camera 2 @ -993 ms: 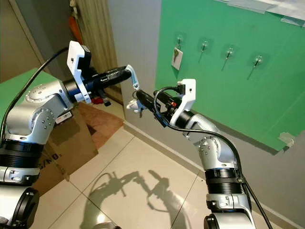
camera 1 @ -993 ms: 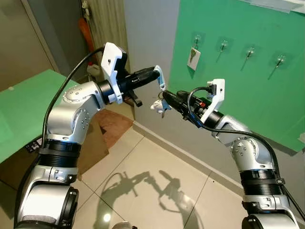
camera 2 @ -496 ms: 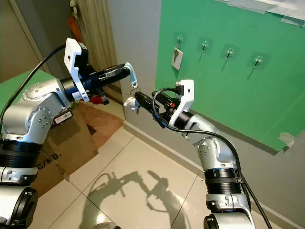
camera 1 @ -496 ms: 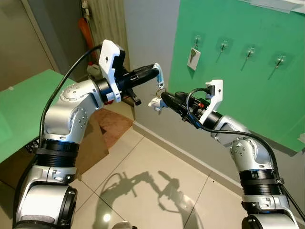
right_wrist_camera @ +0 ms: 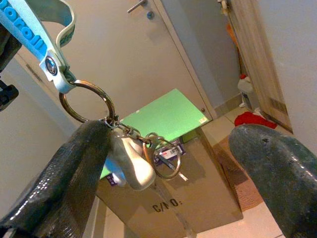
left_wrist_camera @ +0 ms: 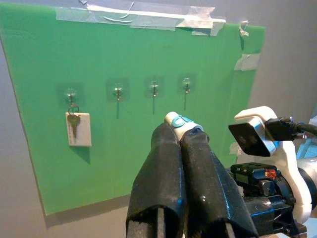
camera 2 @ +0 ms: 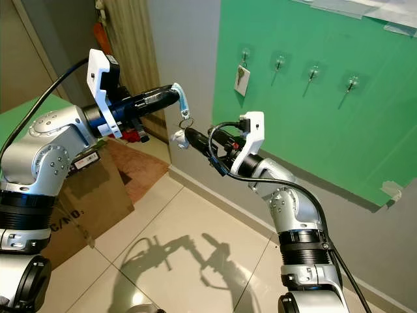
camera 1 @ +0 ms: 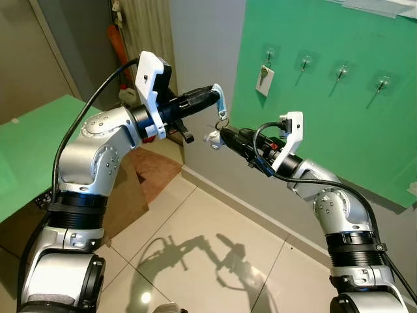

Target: Hang keys on a hook

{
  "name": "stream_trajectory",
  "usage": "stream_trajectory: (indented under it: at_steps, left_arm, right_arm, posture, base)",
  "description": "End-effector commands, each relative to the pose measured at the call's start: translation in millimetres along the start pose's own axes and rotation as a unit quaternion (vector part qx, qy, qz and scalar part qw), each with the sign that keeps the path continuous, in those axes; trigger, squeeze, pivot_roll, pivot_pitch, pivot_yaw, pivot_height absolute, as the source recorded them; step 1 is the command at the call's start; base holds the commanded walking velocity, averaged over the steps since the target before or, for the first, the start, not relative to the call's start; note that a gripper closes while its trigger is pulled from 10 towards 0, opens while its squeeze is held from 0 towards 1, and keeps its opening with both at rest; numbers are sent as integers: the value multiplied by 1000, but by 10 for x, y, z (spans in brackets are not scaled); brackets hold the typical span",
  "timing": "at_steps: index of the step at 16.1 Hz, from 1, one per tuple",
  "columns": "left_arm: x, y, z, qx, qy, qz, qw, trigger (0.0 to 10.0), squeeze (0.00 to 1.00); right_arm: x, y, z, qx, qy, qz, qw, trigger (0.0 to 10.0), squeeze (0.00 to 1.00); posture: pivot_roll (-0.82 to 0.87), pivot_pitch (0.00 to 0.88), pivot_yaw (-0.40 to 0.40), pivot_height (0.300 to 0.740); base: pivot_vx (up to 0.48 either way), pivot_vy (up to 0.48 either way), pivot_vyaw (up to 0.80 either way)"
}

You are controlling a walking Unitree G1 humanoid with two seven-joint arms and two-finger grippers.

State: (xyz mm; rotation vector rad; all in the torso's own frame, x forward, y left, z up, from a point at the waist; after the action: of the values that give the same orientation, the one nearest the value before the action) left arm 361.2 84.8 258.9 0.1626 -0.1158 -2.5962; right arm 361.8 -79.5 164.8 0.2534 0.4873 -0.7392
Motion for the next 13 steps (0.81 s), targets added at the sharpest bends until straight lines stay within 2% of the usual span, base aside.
stream_trajectory:
  at_steps: [1, 4, 13]
  left_arm:
    - [21, 4, 122, 9, 16, -6, 1000, 0, 0]
    - [41, 6, 92, 6, 13, -8, 1000, 0, 0]
    - [111, 28, 37, 6, 2, -16, 1000, 0, 0]
  right_arm:
    - [-30, 39, 64, 8, -9, 5, 1000, 10000, 0]
    - [-26, 50, 122, 18, -11, 1, 1000, 10000, 0]
    - [3, 51, 111, 20, -11, -7, 1000, 10000, 0]
  posture:
    - [68, 0, 7, 740]
    - [66, 0, 7, 740]
    - [62, 0, 8, 740]
  base:
    - [0, 0, 0]
    - [0, 0, 0]
    - [0, 0, 0]
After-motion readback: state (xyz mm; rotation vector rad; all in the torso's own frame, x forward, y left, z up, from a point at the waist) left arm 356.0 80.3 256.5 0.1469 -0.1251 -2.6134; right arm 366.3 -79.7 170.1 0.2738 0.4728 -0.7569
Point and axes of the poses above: a point about 5 cm out from each wrist's last joint towards the gripper, its own y axis pointing out of the wrist towards the gripper, its own z axis along the axis of the wrist's last joint, x = y × z, the point moved 5 cm from there along y, pointing out of the wrist towards the gripper, and after that the axes turned 3 degrees about y, right-handed, at the moved point
